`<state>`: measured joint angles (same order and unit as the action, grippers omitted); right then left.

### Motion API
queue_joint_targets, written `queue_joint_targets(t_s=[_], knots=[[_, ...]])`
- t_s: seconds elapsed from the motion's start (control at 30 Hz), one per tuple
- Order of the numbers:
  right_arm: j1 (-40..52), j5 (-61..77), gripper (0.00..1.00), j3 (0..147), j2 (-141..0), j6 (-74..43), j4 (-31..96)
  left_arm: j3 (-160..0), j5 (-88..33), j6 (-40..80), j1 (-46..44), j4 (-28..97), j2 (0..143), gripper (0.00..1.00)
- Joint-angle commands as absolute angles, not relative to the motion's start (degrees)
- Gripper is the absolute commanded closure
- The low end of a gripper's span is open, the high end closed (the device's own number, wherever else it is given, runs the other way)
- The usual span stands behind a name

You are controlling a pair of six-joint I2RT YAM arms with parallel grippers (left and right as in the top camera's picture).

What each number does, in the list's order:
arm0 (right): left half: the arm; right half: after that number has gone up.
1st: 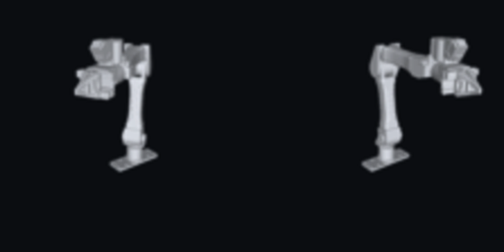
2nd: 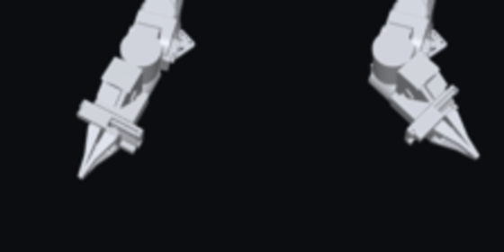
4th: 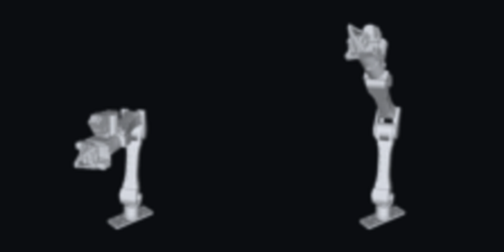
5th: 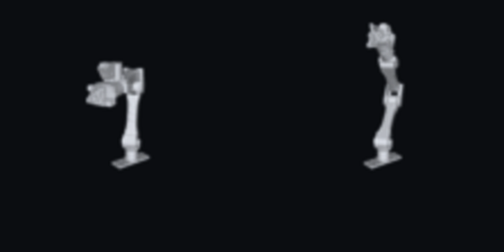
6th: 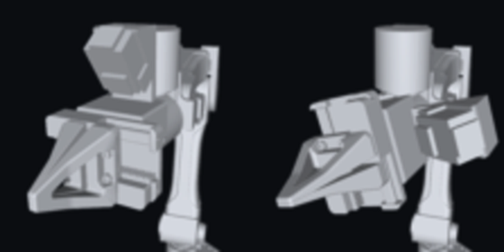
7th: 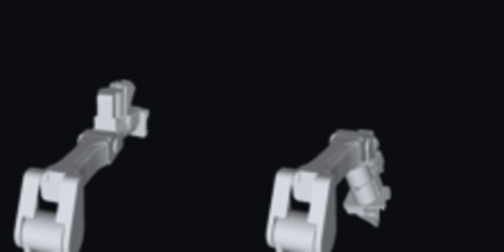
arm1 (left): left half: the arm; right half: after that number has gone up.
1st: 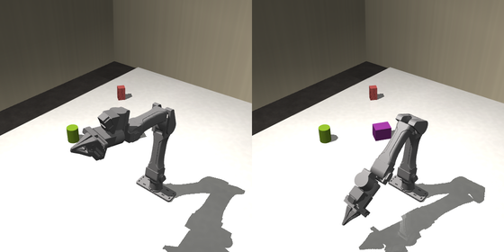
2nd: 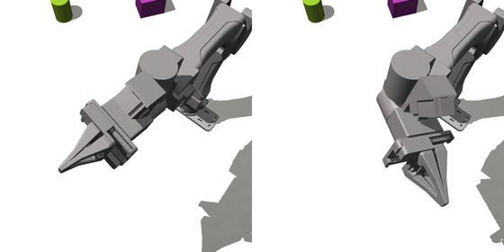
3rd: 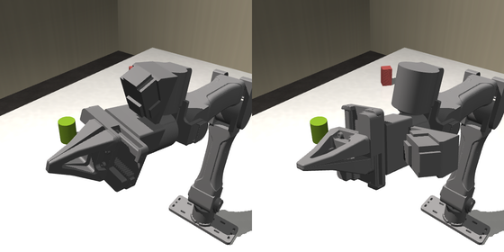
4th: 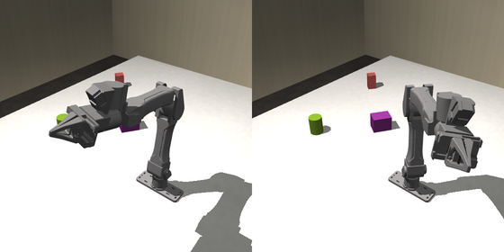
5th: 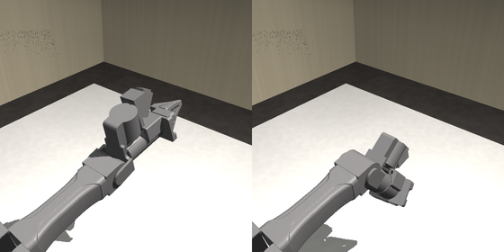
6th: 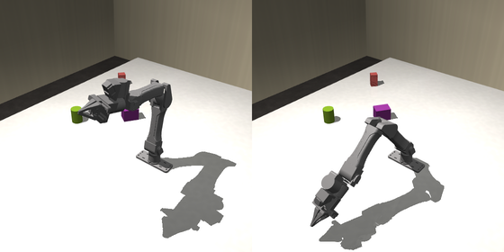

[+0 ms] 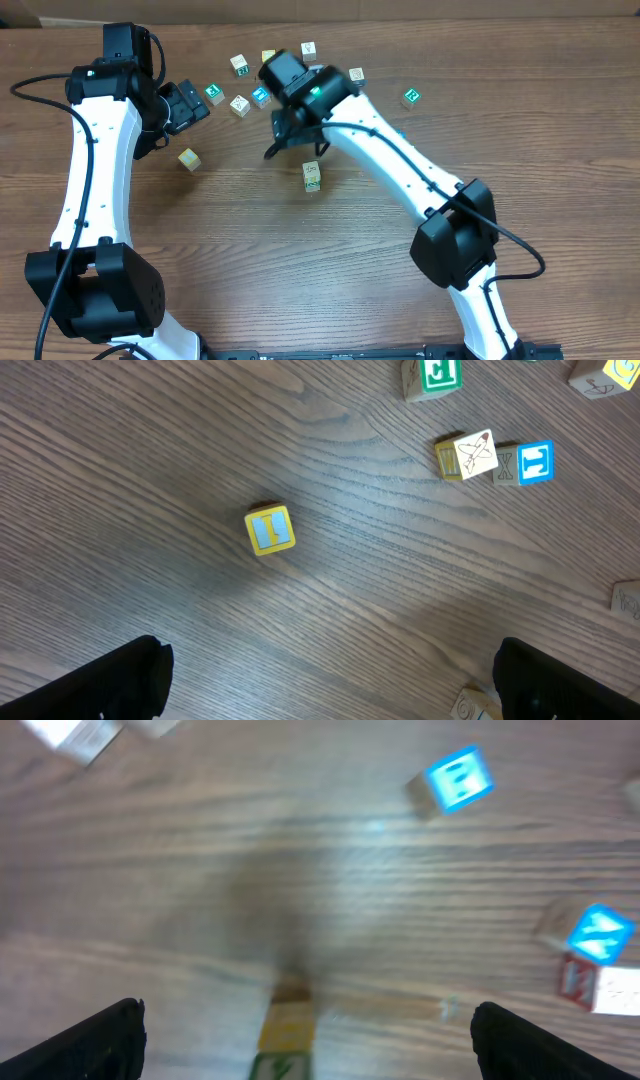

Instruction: Form a tower

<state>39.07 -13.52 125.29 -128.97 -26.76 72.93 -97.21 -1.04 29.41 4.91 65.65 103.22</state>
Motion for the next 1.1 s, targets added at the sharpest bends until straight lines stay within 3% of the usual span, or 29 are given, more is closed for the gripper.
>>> queue_joint_targets(t_s=[0.0,0.67,1.07], knots=[[34.1,-15.4,0.00,126.9,-128.3,-26.7,73.3,-97.2,-0.7,28.3,4.8,65.8,103.9,0.00],[15.9,-11.6,0.00,126.7,-128.3,-26.7,80.1,-97.2,-0.7,28.3,4.8,65.8,103.9,0.00],[13.3,-4.8,0.00,124.1,-128.3,-24.2,81.4,-97.2,-0.7,28.3,4.8,65.8,103.9,0.00]])
